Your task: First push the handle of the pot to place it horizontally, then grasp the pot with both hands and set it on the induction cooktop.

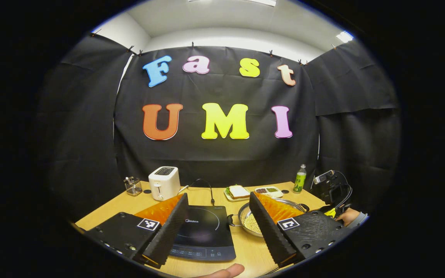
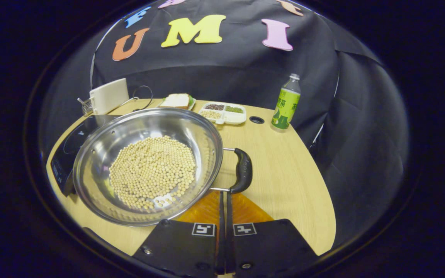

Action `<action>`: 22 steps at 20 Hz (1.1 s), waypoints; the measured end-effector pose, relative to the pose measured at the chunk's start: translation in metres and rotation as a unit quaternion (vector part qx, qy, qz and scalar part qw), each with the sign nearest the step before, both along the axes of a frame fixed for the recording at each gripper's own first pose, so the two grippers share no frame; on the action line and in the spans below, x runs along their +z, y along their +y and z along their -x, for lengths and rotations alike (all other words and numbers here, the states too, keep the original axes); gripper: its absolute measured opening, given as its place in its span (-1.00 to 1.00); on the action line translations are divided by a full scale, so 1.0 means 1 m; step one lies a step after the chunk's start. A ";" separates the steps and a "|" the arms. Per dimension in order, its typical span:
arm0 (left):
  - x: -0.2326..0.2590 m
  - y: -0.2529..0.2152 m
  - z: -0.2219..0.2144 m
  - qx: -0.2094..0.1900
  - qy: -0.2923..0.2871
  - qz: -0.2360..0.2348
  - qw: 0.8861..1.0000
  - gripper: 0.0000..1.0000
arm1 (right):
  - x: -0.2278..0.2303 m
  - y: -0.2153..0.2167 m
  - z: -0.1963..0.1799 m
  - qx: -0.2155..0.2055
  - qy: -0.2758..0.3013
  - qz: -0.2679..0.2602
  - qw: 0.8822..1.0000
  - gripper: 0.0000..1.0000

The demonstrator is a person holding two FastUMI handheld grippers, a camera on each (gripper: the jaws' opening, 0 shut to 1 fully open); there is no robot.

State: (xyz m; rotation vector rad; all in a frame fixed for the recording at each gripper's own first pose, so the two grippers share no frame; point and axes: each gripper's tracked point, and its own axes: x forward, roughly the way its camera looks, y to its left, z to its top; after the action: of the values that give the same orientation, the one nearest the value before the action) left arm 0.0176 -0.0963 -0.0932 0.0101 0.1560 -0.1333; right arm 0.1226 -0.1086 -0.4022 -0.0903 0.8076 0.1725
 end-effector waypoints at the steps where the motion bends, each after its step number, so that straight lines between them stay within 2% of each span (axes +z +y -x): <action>1: -0.005 -0.007 -0.004 -0.006 0.006 0.007 1.000 0.89 | 0.004 -0.004 0.000 -0.002 -0.010 0.004 1.000 -0.88; 6: -0.035 -0.032 -0.021 -0.031 0.049 0.029 0.998 0.89 | 0.038 -0.014 0.008 -0.009 -0.054 -0.008 0.998 -0.88; 7: -0.041 -0.036 -0.027 -0.033 0.057 0.026 0.997 0.89 | 0.045 -0.016 0.009 -0.011 -0.065 -0.005 0.998 -0.81; 8: -0.049 -0.039 -0.031 -0.035 0.064 0.023 0.997 0.90 | 0.051 -0.018 0.008 -0.009 -0.074 0.001 0.997 -0.63; 9: -0.057 -0.043 -0.036 -0.038 0.073 0.020 0.996 0.89 | 0.059 -0.020 0.010 -0.010 -0.081 0.003 0.997 -0.20; 10: -0.065 -0.046 -0.041 -0.041 0.082 0.019 0.996 0.90 | 0.066 -0.017 0.011 -0.010 -0.087 0.000 0.996 -0.19; 12: -0.084 -0.051 -0.049 -0.041 0.106 0.020 0.993 0.89 | 0.077 -0.011 0.012 -0.002 -0.087 -0.017 0.996 0.27; 13: -0.094 -0.053 -0.054 -0.041 0.116 0.020 0.992 0.90 | 0.080 -0.010 0.011 -0.002 -0.085 -0.025 0.996 0.56; 16: -0.117 -0.057 -0.074 -0.039 0.139 0.010 0.989 0.90 | 0.078 -0.012 0.002 -0.005 -0.076 -0.029 0.997 0.95; 22: -0.179 -0.055 -0.117 -0.022 0.203 -0.013 0.979 0.90 | 0.073 -0.001 -0.021 -0.002 -0.060 -0.046 0.997 0.99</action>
State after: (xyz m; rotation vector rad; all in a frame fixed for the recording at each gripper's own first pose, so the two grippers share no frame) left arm 0.1343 -0.1513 -0.2724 0.0128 0.5668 -0.1760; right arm 0.1436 -0.1099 -0.3290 -0.0118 0.6785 0.1996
